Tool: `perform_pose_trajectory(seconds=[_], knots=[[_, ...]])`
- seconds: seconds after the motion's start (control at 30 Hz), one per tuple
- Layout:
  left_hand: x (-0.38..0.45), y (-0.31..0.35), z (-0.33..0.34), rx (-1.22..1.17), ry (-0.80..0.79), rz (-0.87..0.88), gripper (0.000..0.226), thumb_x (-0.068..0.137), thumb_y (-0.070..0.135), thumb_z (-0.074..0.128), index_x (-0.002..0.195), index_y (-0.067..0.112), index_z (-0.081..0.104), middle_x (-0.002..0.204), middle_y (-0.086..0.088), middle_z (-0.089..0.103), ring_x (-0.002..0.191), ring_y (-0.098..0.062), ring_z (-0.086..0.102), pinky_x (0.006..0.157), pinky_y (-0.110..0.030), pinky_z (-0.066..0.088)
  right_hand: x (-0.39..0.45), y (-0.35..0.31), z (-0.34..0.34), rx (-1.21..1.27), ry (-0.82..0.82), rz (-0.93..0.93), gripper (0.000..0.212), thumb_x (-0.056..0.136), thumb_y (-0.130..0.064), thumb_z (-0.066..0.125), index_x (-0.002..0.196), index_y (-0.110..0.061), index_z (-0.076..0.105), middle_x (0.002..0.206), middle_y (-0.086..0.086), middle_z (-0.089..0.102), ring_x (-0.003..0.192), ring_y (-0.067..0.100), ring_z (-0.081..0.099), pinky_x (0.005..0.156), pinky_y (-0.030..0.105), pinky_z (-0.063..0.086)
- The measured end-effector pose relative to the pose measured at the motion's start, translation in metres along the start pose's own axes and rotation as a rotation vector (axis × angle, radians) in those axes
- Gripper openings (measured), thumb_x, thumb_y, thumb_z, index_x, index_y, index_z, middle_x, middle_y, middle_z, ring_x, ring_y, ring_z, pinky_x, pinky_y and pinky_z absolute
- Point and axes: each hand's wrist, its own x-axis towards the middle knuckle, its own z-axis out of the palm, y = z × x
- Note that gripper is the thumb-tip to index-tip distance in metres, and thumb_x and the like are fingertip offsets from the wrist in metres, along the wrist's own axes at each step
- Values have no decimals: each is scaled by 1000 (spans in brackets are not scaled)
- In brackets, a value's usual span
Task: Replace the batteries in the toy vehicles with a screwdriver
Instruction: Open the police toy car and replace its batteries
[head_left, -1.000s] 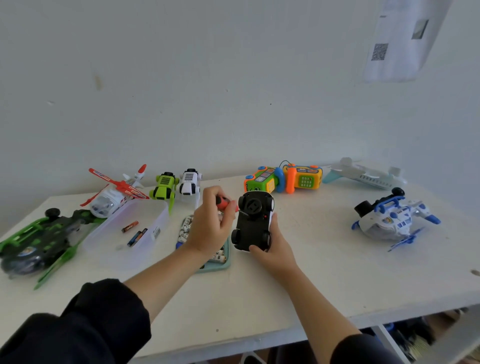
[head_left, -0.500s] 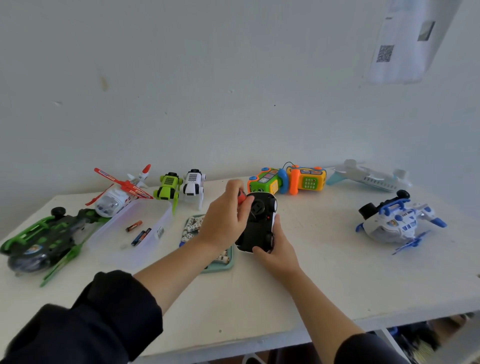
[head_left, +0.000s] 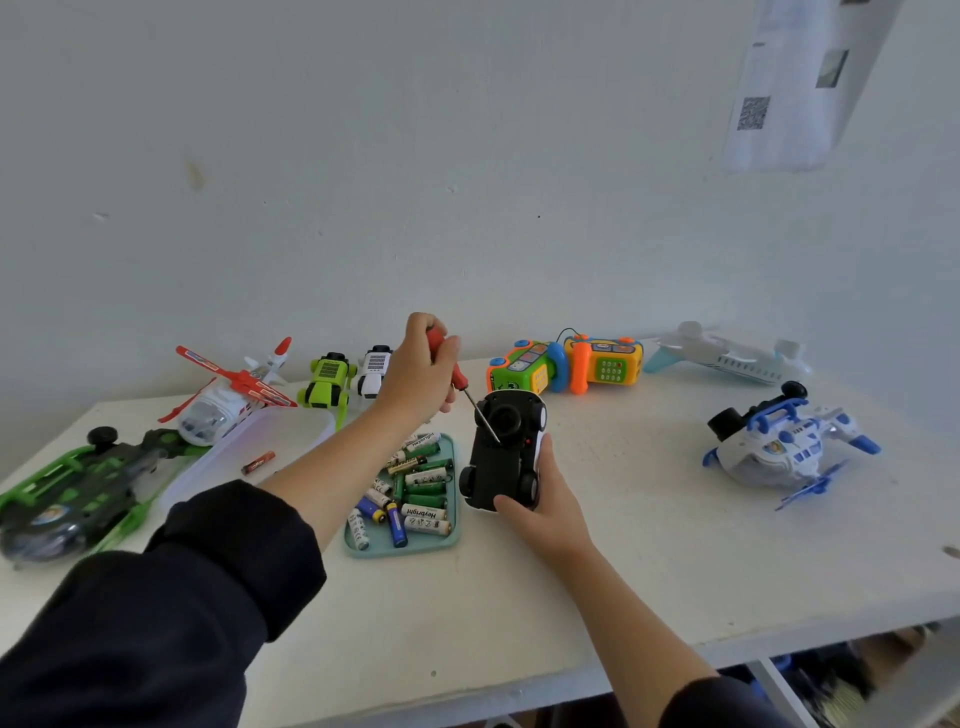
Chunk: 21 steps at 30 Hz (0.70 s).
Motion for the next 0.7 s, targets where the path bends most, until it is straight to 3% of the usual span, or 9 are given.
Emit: perform_pose_trajectory(seconds=[0.1,0.17,0.23,0.3,0.37,0.43,0.57,0.7], knots=[[-1,7,-2,31,163,112,6,100,17,40,102,13,38,68,-6,57,47,-6,55,50,-29,46,2,2,1,-21,7,-2,101,57,-45,55,148,-27,15,122,-5,59,109,10,58,84,31,52],[1,12,-6,204,244,280,6,98,14,38,102,11,41,65,-2,52,56,-16,55,56,-34,45,2,3,1,-19,7,-2,102,58,-42,57,149,-27,13,122,-5,58,109,9,58,85,34,52],[-2,19,-7,446,143,450,13,93,8,40,103,8,49,73,2,47,68,-20,46,64,-36,42,3,4,2,-12,11,-7,98,63,-35,62,149,-26,15,120,-7,59,108,8,59,84,32,53],[-12,20,-2,679,-148,506,20,90,4,42,105,9,55,92,-3,46,83,-20,46,70,-31,38,3,5,2,-5,21,-12,95,67,-26,66,149,-25,16,120,-9,60,107,5,60,83,28,51],[-25,11,7,889,-419,470,24,88,8,43,105,15,58,100,-4,47,93,-23,50,70,-28,35,2,5,3,3,29,-29,95,67,-24,67,148,-27,17,120,-7,60,108,7,60,84,31,52],[-38,-6,15,1025,-514,411,29,90,17,43,114,21,59,108,-4,51,100,-24,54,70,-29,37,1,5,4,3,38,-37,97,63,-32,65,148,-28,17,121,-3,59,107,13,60,84,39,54],[-50,-32,24,935,-415,184,33,94,29,44,124,19,55,111,-6,53,103,-27,55,79,-33,45,1,5,4,-16,47,-41,102,59,-40,58,150,-25,14,119,0,60,105,15,61,83,44,54],[-52,-35,28,759,-409,112,35,92,31,53,125,19,57,115,-5,52,107,-24,52,84,-33,45,2,5,5,-42,55,-48,92,59,-41,55,144,-29,23,114,2,62,99,18,63,80,46,53]])
